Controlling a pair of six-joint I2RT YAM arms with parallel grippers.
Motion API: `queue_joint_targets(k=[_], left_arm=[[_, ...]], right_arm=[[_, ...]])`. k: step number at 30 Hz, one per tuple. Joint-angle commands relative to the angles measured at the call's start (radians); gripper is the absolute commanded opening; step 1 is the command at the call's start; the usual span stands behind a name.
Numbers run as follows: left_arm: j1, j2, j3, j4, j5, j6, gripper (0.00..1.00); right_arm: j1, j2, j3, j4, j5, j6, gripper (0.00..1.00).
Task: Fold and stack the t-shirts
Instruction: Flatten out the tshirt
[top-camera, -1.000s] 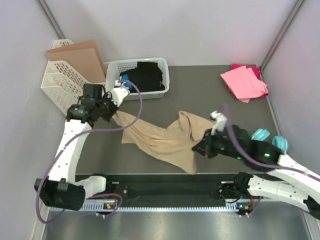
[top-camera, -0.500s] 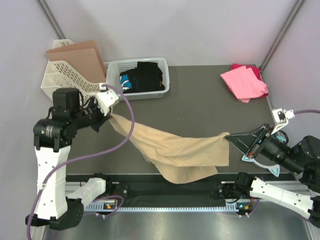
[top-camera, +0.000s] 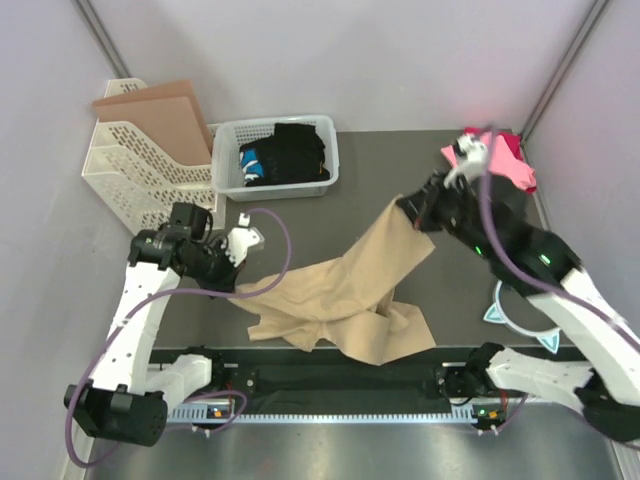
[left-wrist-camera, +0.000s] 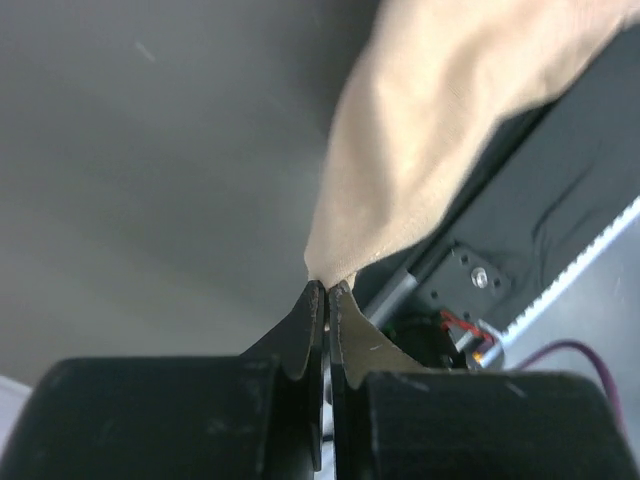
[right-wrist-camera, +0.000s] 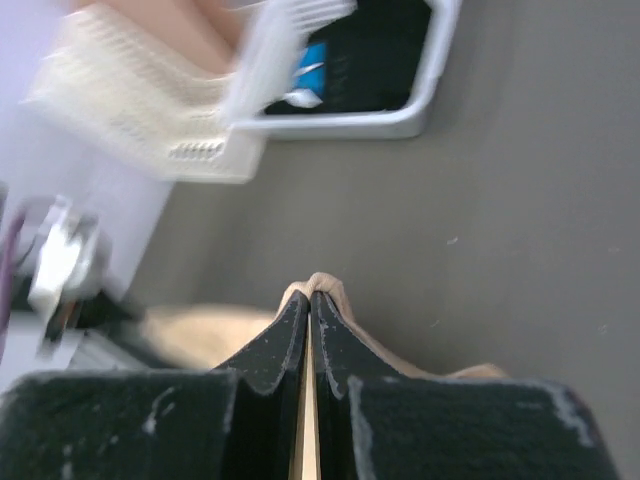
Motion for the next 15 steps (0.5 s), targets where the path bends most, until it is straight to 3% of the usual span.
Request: queue_joint_targets(k=[1,3,9,12,13,15], left_arm=[[-0.003,-0.018,-0.131,-0.055,-0.071,0.038,0.00],[-0.002,-0.018,-0.170,-0.003,-0.137,0.035,0.00],[-0.002,-0.019,-0.331,0.225,-0.377,0.048,0.04],[0.000,-0.016,-0.304,0.322,-0.439,0.032,0.42],[-0.002,-0.013,-0.284,0.352,-0.468,0.025,0.61],[-0.002,-0.001,-0.197,0.388,-0.475,0.005,0.77]], right_arm=[[-0.374,0.215,-0.039,0.221,-0.461,0.054,0.00],[-0.399,0.296,-0.070,0.341,-0.448,0.054,0.00],[-0.393,0.586,0.154,0.321,-0.549,0.072,0.00],[-0.366,0.627,0.162,0.330,-0.568,0.075,0.00],[-0.358,0.631,0.156,0.335,-0.568,0.075,0.00],[-0.344,0.633,0.127,0.358,-0.566,0.078,0.00]])
